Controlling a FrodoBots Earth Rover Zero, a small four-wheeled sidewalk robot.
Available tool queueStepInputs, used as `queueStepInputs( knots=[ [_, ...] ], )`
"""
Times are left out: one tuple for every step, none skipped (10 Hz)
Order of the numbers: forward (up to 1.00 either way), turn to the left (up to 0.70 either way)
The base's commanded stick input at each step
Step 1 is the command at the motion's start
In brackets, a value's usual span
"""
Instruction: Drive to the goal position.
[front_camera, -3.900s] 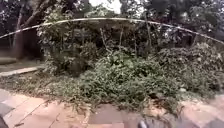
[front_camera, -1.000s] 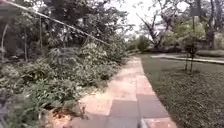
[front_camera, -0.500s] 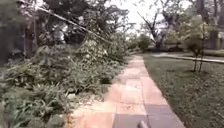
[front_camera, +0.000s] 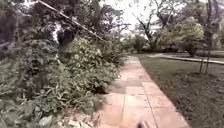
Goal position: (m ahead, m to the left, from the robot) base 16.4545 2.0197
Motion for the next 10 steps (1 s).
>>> queueStepInputs(
  knots=[
    [1.0, 0.0],
    [1.0, 0.0],
    [1.0, 0.0],
    [1.0, 0.0],
    [1.0, 0.0],
    [1.0, 0.0],
    [1.0, 0.0],
    [1.0, 0.01],
    [1.0, 0.02],
    [1.0, 0.02]
  ],
)
